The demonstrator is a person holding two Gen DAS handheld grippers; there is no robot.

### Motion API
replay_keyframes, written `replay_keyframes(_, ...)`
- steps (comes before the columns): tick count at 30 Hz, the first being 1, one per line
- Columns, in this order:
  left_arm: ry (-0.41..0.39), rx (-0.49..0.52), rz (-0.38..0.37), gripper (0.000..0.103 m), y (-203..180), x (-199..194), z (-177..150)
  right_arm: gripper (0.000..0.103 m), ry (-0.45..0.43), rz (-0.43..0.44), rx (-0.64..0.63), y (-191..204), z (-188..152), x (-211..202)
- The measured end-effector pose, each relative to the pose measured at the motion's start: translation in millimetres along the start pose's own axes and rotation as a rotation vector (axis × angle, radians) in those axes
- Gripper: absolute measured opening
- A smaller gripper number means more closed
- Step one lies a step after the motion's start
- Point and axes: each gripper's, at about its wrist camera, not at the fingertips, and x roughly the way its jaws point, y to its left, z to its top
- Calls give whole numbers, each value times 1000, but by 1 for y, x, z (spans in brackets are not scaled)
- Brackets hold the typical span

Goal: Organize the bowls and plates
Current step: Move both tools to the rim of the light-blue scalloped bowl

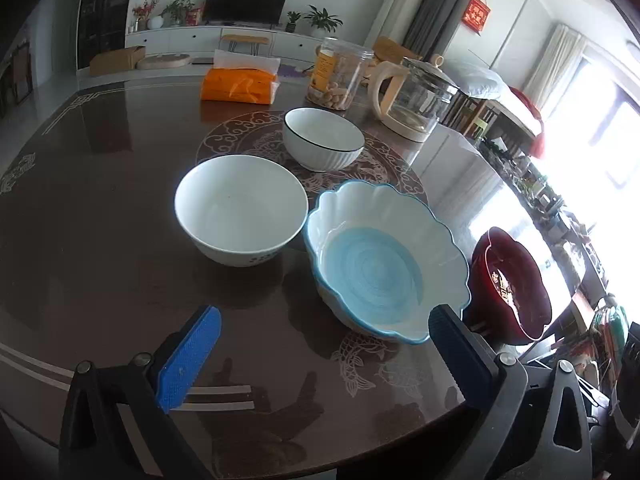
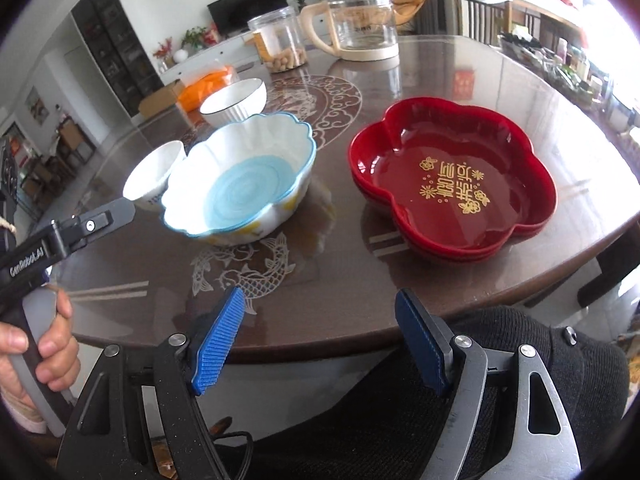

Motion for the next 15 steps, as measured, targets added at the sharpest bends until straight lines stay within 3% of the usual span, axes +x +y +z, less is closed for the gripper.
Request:
replay_keyframes(2,2,-37,-3,103,13,-1,2,81,-5,3,-5,3,1,0)
replay_keyframes(8,36,-20,-12,103,25,2,-1,81,-3,-1,-27,8,9,4)
replay_keyframes(11,55,-71,-41,103,35,8,-1,81,14,12,-17,8,10,8)
replay_keyframes(15,104,-45,-109,103,26,15,-3,81,42,37,44,-4,9,12)
